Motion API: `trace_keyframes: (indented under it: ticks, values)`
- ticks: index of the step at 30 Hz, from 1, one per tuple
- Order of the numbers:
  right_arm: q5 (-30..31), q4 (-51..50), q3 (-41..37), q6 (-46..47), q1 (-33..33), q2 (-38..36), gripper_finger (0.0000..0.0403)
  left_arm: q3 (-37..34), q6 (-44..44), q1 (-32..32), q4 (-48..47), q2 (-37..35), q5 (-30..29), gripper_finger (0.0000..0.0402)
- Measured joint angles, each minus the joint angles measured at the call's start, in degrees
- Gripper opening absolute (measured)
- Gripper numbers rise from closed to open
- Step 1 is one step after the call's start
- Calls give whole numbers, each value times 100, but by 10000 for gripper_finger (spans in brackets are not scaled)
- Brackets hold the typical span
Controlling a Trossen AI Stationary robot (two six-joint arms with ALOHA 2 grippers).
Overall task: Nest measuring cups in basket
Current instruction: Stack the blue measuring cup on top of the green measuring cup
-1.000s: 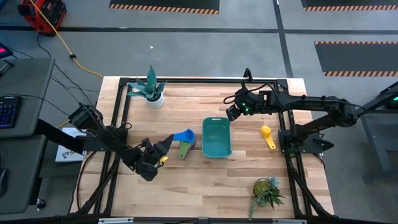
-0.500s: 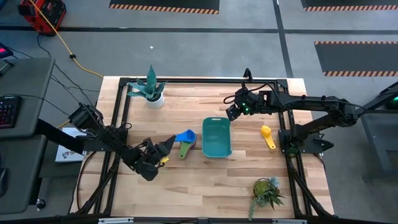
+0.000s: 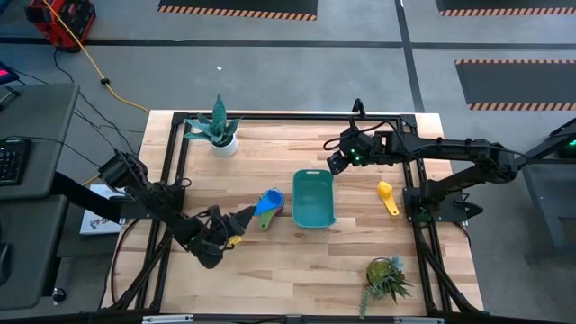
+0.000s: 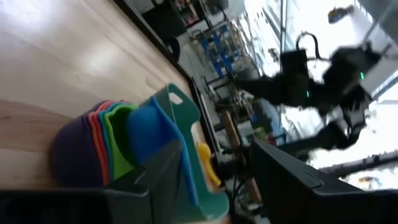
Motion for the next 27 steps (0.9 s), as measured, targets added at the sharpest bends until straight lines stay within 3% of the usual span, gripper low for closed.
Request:
trace_keyframes:
  ticks: [6, 16, 21, 24, 27]
  values:
    - [-8, 0, 0, 0, 0, 0, 224, 0, 285, -220, -70, 0, -81, 186]
    - [-173, 43, 0, 22, 2, 0, 224, -9, -142, -194, -1283, -340, -42, 186]
    - [-289, 116, 0, 22, 2, 0, 224, -4, 1084, -124, -2015, -1026, 1207, 164]
    - [-289, 151, 0, 22, 2, 0, 224, 7, 1831, 221, -2580, -1408, 2402, 99]
    - [-293, 207, 0, 22, 2, 0, 224, 199, 2311, 627, -3359, -1597, 3210, 19]
